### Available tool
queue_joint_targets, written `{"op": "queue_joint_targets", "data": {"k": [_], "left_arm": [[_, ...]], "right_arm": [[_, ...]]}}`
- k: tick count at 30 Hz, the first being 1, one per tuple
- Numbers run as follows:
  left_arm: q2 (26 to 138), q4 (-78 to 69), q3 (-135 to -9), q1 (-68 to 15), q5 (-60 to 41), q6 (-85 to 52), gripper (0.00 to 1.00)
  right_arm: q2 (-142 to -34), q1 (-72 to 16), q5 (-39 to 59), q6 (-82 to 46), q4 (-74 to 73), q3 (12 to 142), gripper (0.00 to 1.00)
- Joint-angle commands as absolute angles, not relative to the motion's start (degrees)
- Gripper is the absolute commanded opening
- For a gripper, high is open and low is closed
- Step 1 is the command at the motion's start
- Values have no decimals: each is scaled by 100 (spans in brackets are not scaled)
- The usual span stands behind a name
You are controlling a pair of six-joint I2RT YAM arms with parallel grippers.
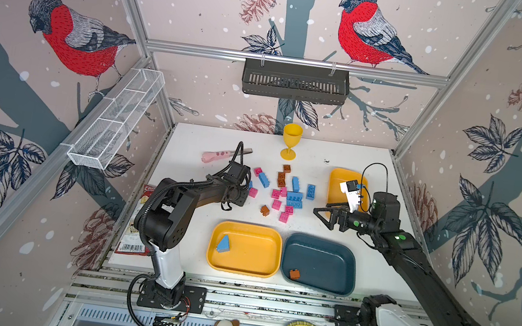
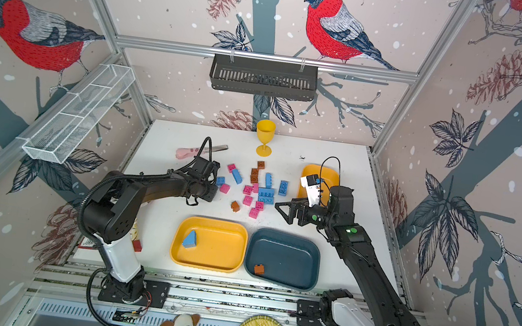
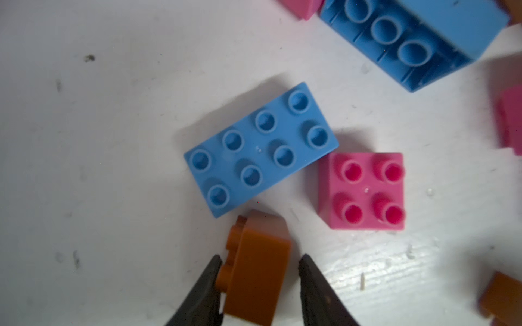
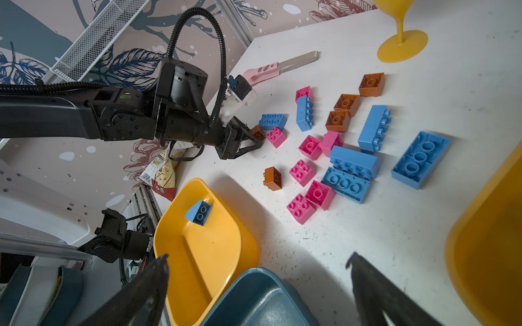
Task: Sort the legos into containers by color
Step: 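Lower and close the left gripper on the small brown brick, then carry the brown brick over the teal tray and open the left gripper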
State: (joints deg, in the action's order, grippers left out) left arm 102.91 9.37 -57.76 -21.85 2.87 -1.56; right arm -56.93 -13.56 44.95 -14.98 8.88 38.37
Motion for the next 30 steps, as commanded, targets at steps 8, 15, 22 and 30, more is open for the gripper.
{"op": "queue_joint_targets", "data": {"k": [8, 15, 22, 30], "left_arm": [[10436, 845, -6027, -2171, 55, -18, 23], [9948, 1744, -6202, -2264, -484, -171, 21], [8866, 2515, -6293, -3495, -1322, -742, 22], [8668, 1386, -6126, -5251, -2384, -1689, 23]], "right_arm": [[-5686, -1293, 4614, -1405, 751, 3841, 100], [-5634, -1171, 4623, -1349, 829, 3891, 99], [-5636, -1044, 4636, -1399, 879, 3877, 99], [-5530, -742, 4482, -1444, 1167, 3819, 100]]}}
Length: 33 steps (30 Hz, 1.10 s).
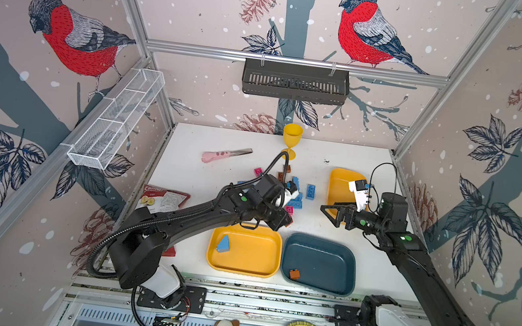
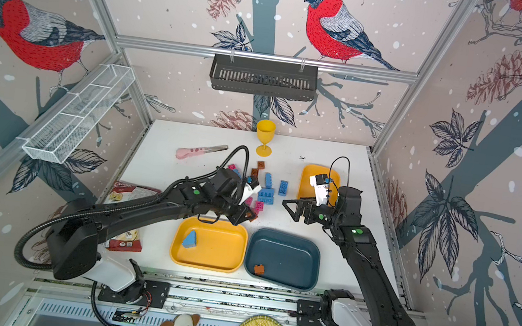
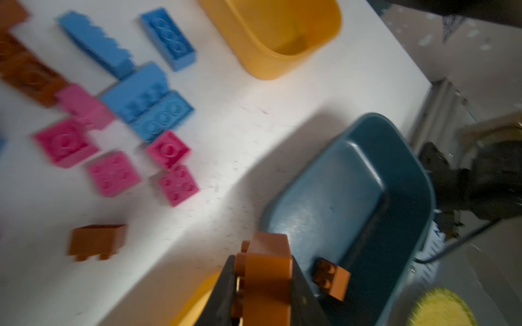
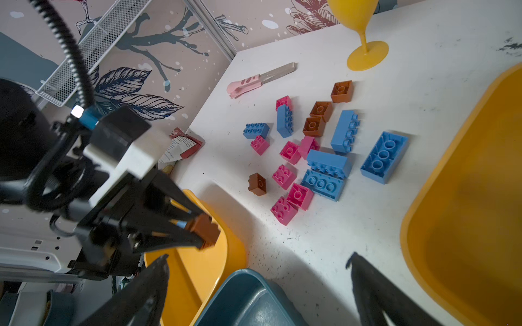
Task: Sort the legos into containers by color
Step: 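Carry the brown brick over the teal tray and open the left gripper, then move the left gripper back to the pile above a pink 2x2 brick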
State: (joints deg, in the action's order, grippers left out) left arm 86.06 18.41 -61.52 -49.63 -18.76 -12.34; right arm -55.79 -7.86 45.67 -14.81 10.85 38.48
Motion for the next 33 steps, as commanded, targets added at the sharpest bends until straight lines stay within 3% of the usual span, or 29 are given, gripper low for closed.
{"op": "queue_joint_targets", "data": {"k": [1, 6, 8, 9, 11, 15, 19, 24, 33], "left_arm": [[8759, 1258, -6109, -5428, -2461, -1745, 23], [9277, 988, -6073, -5922, -2466, -1885, 26], [9413, 900, -6042, -6016, -2426, -1901, 32], [9466, 893, -6030, -6046, -2421, -1894, 37], [9503, 1073, -6107, -6047, -2284, -1809, 60], [9290, 1537, -6311, -5983, -1923, -1526, 78], [9087, 2194, -6445, -5516, -1621, -1176, 79], [8878, 2832, -6623, -4711, -474, -1142, 77], [9409, 2707, -6789, -3407, 495, -1279, 75]], "right_arm": [[-5504, -698, 4434, -1444, 1195, 3797, 100], [-5333, -454, 4320, -1473, 1225, 3688, 100], [-5242, -432, 4324, -1494, 1196, 3636, 99], [-5198, -437, 4332, -1497, 1188, 3615, 99], [-5116, -422, 4328, -1476, 1223, 3596, 99], [-5045, -419, 4362, -1492, 1214, 3586, 99], [-5071, -426, 4481, -1555, 1078, 3564, 99], [-5153, -455, 4594, -1668, 851, 3576, 99], [-5467, -1086, 4558, -1831, 509, 3726, 100]]}}
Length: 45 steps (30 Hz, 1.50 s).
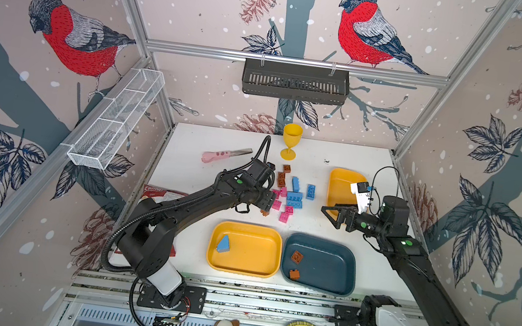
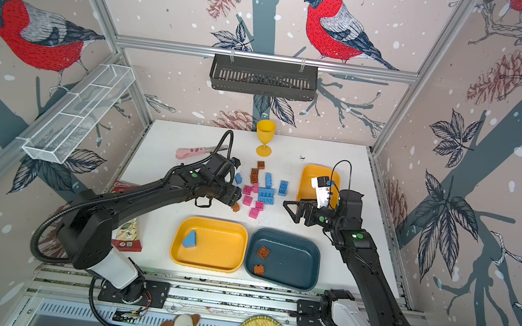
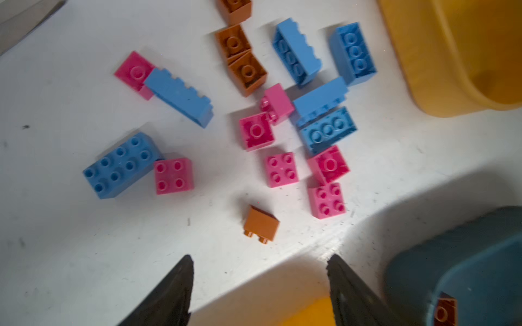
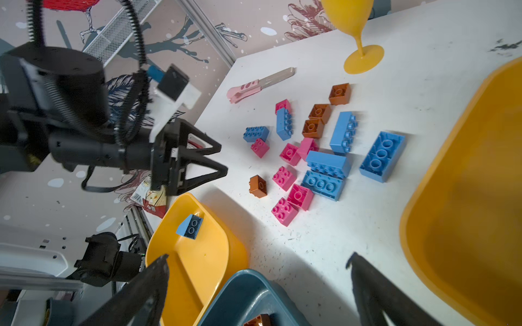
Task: Sort the legos into containers by color
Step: 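Move the left gripper back to the pile above a pink 2x2 brick, then close the left gripper on the pink 2x2 brick and lift it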
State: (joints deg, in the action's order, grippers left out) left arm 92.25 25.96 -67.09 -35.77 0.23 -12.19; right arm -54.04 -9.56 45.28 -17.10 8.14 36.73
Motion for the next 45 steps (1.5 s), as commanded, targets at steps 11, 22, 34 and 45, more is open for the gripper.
{"op": "queue_joint_targets", "data": {"k": [11, 22, 34, 45], "left_arm": [[10381, 2188, -6896, -3138, 878, -1265, 74], [11177, 1734, -7188, -2992, 915, -1126, 63], [10966, 1849, -7342, -3002, 517, -1055, 32], [10992, 1709, -8808, -3688, -1402, -1457, 32]], "right_arm": [[-5702, -1511, 4359, -1881, 322, 3780, 99], [-5679, -1462, 4255, -1719, 539, 3797, 99], [-5498, -942, 4302, -1500, 972, 3967, 99], [-5510, 54, 4438, -1208, 1386, 4300, 99]]}}
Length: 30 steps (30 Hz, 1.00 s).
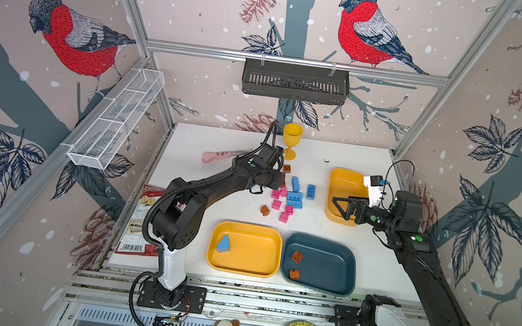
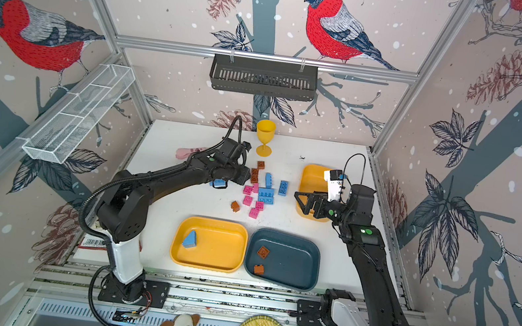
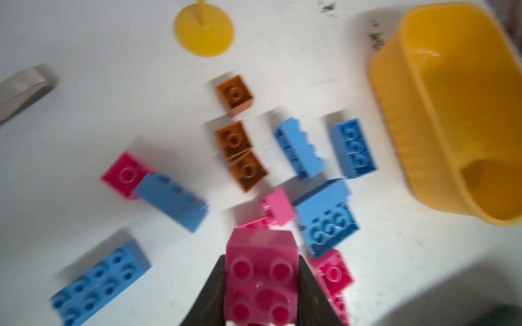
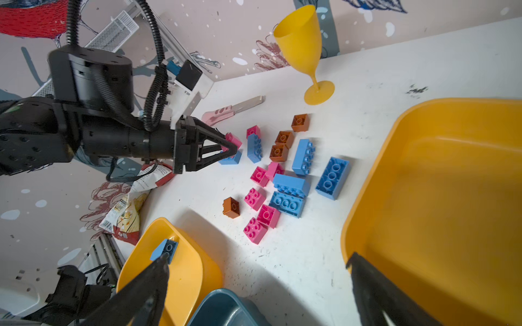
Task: Sort the legos into containers by color
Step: 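Close the left gripper on the pink 2x2 brick and lift it, then carry the pink brick over the farther yellow tray and release it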
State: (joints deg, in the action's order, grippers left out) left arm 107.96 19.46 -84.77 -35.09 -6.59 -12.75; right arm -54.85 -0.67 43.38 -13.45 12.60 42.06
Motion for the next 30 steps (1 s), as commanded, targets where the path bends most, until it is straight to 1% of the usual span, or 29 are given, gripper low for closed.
{"op": "queue_joint_targets", "data": {"k": [1, 7, 11, 15, 20, 22, 23, 26, 29, 30], "left_arm": [[11135, 1691, -9000, -3752, -1505, -1492, 32], [12049, 1289, -9970, -4110, -2012, -1704, 32], [12540, 497, -10297, -4297, -2298, -2018, 31], [13030, -100, -10668, -4501, -2432, -2315, 31], [13578, -486, -10991, -4590, -2489, -2486, 31], [13706, -725, -11015, -4608, -2500, -2513, 33], [13790, -715, -11090, -4614, -2460, -2520, 37], [13789, -649, -11152, -4610, -2437, -2422, 55], [13482, -710, -10899, -4612, -2353, -2311, 73], [13338, -729, -10784, -4613, -2330, -2254, 77]], "right_arm": [[-5525, 116, 4430, -1193, 1409, 4334, 99], [-5620, 367, 4280, -1027, 1637, 4534, 99], [-5616, 434, 4163, -987, 1687, 4562, 100], [-5543, 475, 4030, -962, 1749, 4554, 99], [-5463, 504, 3973, -1018, 1715, 4472, 99], [-5449, 501, 3994, -1057, 1672, 4430, 99], [-5442, 506, 4008, -1071, 1657, 4409, 99], [-5417, 501, 4049, -1117, 1609, 4377, 99], [-5412, 506, 4082, -1112, 1601, 4352, 99], [-5421, 506, 4099, -1119, 1583, 4334, 100]]}}
